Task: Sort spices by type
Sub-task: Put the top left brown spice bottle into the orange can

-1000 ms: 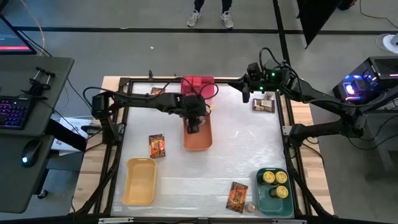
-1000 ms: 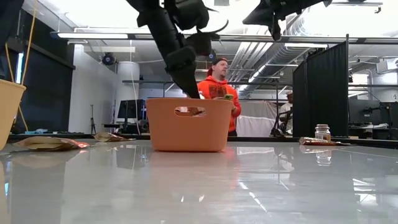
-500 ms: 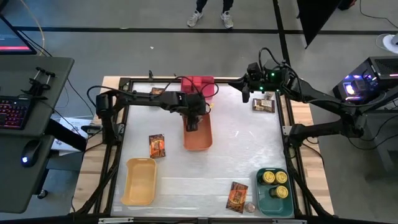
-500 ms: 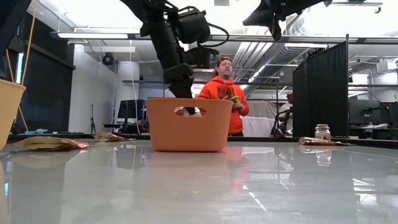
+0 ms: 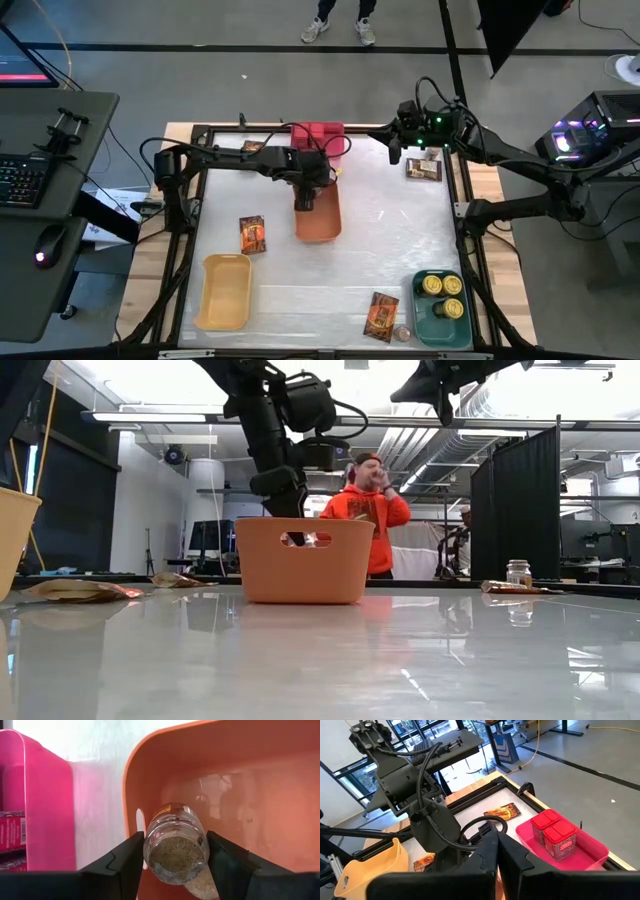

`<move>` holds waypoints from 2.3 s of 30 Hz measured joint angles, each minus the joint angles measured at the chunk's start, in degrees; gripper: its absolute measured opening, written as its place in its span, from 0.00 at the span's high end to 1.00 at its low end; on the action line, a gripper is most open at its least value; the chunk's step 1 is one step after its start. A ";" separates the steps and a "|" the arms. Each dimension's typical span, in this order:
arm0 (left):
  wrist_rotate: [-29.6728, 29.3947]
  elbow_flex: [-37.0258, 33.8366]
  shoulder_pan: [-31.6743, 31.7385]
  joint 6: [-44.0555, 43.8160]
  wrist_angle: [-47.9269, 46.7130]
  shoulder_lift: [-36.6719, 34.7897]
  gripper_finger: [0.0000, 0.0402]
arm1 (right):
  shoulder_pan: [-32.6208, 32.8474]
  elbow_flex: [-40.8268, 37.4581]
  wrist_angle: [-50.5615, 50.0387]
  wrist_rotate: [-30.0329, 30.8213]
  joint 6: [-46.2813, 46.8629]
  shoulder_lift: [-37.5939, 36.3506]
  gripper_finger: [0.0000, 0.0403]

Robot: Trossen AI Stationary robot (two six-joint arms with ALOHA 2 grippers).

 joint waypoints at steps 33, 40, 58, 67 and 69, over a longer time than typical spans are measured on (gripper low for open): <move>6.64 0.26 0.63 -20.71 2.32 -2.34 0.42 | -0.03 0.00 -0.12 0.32 1.88 1.52 1.00; 6.90 0.26 -2.56 -26.70 5.77 0.93 0.42 | 0.17 0.00 -0.20 0.19 2.70 3.69 1.00; 0.19 1.90 -2.61 -26.80 6.26 5.90 0.42 | -0.37 0.00 3.04 0.00 5.63 3.78 1.00; 2.08 1.88 -2.32 -28.52 6.48 9.62 0.42 | -0.37 0.00 3.08 0.02 6.76 3.76 1.00; 2.08 1.84 -2.32 -28.53 6.49 9.98 0.42 | -0.37 0.00 3.08 0.00 7.12 3.76 1.00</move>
